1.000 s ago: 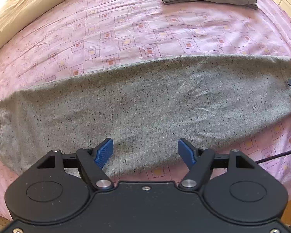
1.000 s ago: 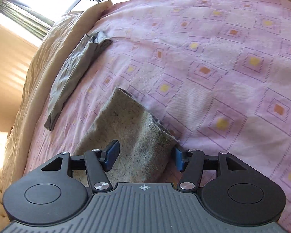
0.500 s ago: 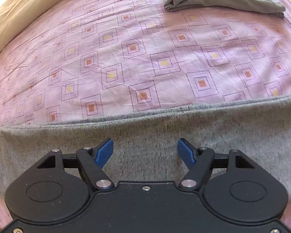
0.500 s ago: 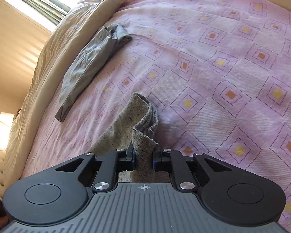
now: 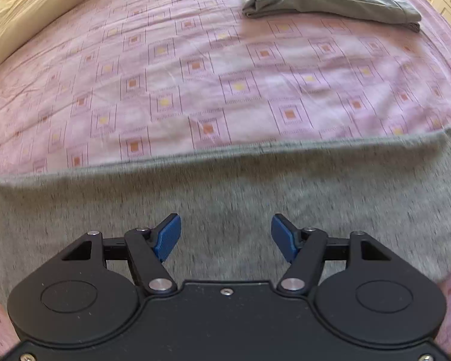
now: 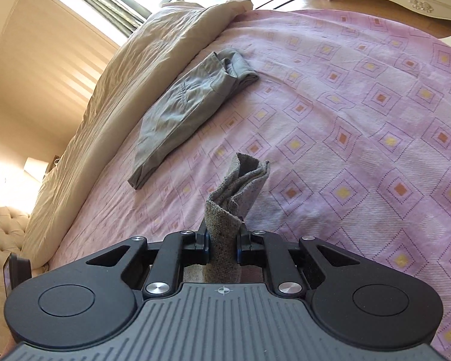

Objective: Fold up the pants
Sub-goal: 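Close the right tool on the trouser hem end and lift it, then fold the held hem end over the trousers toward the left tool and release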

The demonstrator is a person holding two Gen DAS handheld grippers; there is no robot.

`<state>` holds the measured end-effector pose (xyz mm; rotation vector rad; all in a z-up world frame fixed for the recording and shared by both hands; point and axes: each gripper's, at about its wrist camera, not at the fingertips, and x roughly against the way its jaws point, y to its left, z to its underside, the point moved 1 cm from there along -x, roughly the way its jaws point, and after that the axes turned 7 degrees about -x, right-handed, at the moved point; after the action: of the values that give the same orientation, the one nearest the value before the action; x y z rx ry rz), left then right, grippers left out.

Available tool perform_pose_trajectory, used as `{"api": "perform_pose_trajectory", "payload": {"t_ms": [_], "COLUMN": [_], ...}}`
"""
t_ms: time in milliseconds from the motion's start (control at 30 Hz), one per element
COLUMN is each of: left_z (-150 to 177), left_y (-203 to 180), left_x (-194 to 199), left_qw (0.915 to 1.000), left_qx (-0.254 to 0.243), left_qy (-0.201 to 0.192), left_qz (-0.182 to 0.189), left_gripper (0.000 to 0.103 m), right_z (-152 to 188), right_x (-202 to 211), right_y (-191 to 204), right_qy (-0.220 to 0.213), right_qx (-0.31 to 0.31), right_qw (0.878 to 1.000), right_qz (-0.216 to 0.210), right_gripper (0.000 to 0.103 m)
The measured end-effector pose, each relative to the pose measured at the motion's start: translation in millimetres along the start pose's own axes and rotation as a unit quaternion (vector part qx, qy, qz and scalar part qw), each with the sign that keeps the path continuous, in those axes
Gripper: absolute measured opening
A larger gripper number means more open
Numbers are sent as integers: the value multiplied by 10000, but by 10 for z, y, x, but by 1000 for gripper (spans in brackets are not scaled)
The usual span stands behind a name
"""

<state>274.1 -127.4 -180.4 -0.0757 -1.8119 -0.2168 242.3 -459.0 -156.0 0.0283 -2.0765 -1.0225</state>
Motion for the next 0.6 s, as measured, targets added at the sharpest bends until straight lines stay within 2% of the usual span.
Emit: {"api": "perform_pose_trajectory", "payload": {"t_ms": [133, 267, 400, 600], "left_z": [422, 641, 618, 583], "left_y": [-71, -81, -29, 436], "left_x": [-15, -156, -112, 141], "left_qw": [9996, 9982, 9985, 9981], "left_qx": [10, -56, -142, 155], "left_qy": [297, 585, 459, -11], "left_qz": [-21, 114, 265, 594], "left_gripper": [68, 70, 71, 69], "right_z": [29, 59, 126, 289], "right_x": [25, 52, 91, 256], "right_y": [38, 81, 196, 680], "right_qy": [2, -43, -163, -484], "right_qx": [16, 25, 129, 547], "right_qw": [10000, 10000, 9997, 9972], "right_qz": [-5, 13, 116, 167], "right_gripper": [15, 15, 15, 15]}}
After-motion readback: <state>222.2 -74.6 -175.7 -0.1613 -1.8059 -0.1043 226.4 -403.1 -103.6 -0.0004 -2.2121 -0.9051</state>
